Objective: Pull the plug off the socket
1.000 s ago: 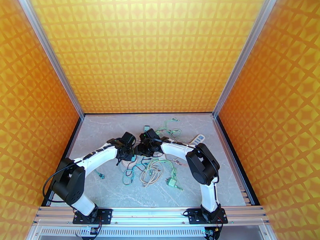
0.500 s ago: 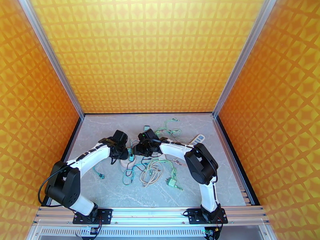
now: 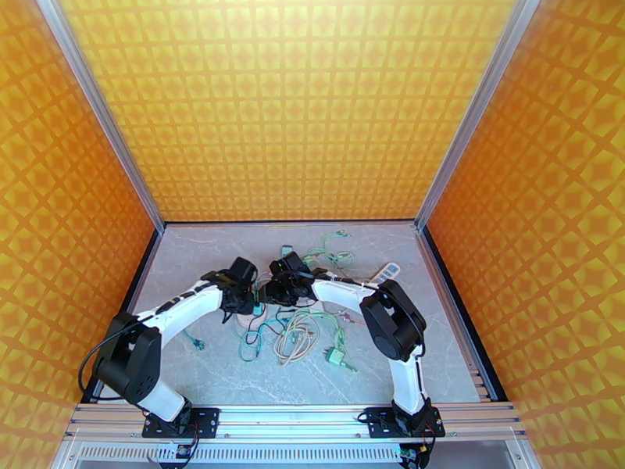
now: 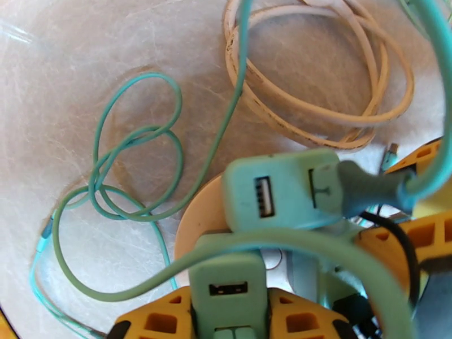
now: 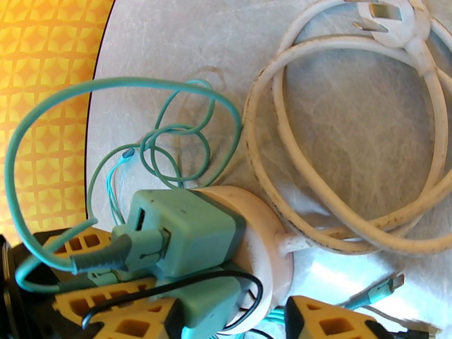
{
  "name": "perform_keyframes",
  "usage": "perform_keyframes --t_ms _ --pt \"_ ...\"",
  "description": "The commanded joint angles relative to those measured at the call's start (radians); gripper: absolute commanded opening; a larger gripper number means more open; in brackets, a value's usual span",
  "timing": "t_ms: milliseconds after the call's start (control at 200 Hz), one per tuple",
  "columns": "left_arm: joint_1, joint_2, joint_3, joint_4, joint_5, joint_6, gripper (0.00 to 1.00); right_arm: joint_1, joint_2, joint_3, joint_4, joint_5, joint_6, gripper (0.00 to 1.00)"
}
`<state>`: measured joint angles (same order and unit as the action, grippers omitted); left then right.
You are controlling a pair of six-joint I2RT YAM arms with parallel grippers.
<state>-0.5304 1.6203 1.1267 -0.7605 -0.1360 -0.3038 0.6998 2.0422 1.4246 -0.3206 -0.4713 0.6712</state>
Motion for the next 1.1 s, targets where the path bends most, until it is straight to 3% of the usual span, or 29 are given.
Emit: perform_keyframes --t_ms 0,270,600,915,1095 --pt "-0.089 0.024 0.066 0.048 0.112 0.039 0.00 0.022 0.098 -0.036 -0.136 0.131 -0.010 0.52" --pt "-0.064 -0.005 0.070 0.064 0.119 -0.005 0.00 0.030 0.090 -0.036 -0.154 0.158 -0.019 0.52" --pt "0.100 -0.108 0.025 0.109 0.277 -0.075 0.00 0.035 0.088 -0.044 -0.164 0.175 -0.023 0.53" --pt "0.106 -0.099 0.037 0.086 0.278 -0.048 0.00 0.040 0.092 -0.037 -0.178 0.186 -0.034 0.52" --pt "0.110 -0.104 0.058 0.031 0.168 -0.009 0.00 0.040 0.095 -0.030 -0.181 0.185 -0.035 0.53"
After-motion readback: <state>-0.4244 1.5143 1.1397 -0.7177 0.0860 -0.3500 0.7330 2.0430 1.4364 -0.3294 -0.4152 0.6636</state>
